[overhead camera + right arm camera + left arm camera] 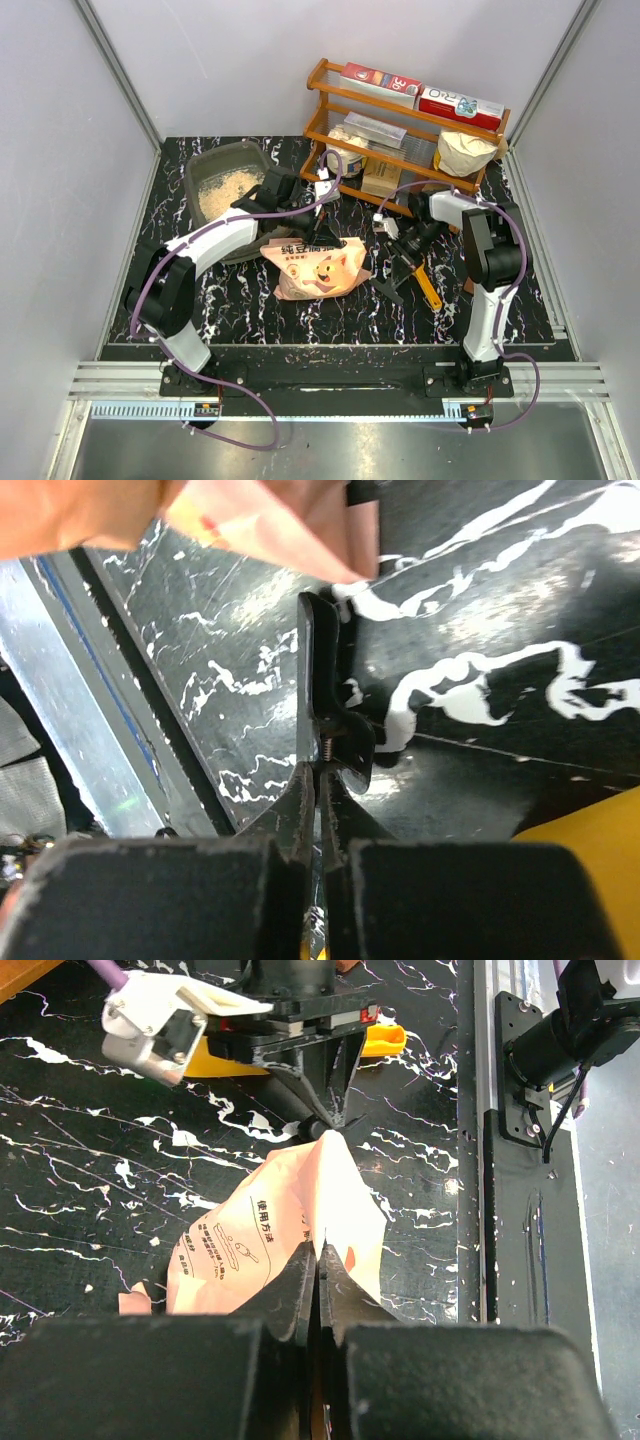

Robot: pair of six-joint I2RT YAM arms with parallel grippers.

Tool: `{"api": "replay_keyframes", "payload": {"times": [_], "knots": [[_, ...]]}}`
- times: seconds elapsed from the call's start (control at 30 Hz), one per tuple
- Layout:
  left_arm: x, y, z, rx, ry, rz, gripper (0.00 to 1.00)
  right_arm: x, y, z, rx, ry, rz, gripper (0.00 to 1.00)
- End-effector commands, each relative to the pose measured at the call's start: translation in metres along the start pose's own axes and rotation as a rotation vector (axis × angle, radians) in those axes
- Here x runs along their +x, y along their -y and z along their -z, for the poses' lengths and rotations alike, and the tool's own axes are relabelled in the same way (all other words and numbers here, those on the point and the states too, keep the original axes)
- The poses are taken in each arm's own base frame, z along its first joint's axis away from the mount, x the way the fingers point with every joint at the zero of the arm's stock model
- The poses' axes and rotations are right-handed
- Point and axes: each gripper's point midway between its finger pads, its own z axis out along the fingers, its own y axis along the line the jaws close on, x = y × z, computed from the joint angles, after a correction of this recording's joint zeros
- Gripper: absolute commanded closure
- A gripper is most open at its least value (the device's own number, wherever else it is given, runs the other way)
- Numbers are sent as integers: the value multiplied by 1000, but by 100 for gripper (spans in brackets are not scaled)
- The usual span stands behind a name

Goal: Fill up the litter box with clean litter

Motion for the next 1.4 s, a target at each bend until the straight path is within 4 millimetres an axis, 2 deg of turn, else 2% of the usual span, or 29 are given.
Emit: {"api": "replay_keyframes", "payload": {"times": [0.0, 0.13, 0.2, 0.27, 0.37, 0.47, 0.73, 0.93, 1.03, 1.07, 1.17, 1.37], "knots": [[-8, 2, 9, -11, 12, -18, 100, -5, -33, 30, -1, 61, 195, 100], [-12, 0, 8, -12, 16, -23, 100, -7, -61, 60, 73, 126, 383, 100], [-11, -1, 7, -9, 15, -16, 100, -14, -80, 76, 103, 178, 491, 100], [-15, -1, 7, -9, 20, -24, 100, -25, -96, 89, 118, 235, 562, 100], [-16, -2, 6, -4, 22, -24, 100, -46, -104, 99, 149, 291, 589, 100], [-18, -2, 6, 0, 24, -25, 100, -66, -110, 102, 167, 322, 617, 100], [-20, 0, 6, 5, 27, -28, 100, -100, -121, 90, 133, 337, 665, 100], [-18, -1, 6, 4, 23, -29, 100, -120, -110, 92, 179, 378, 612, 100], [-19, 3, 6, 29, 26, -39, 91, -124, -103, 89, 199, 377, 596, 100], [-20, 4, 6, 35, 28, -41, 84, -123, -102, 86, 202, 369, 597, 100], [-24, 6, 4, 53, 37, -37, 75, -121, -103, 81, 200, 355, 605, 100], [-33, 11, -6, 116, 56, -13, 70, -120, -104, 75, 207, 342, 607, 100]]}}
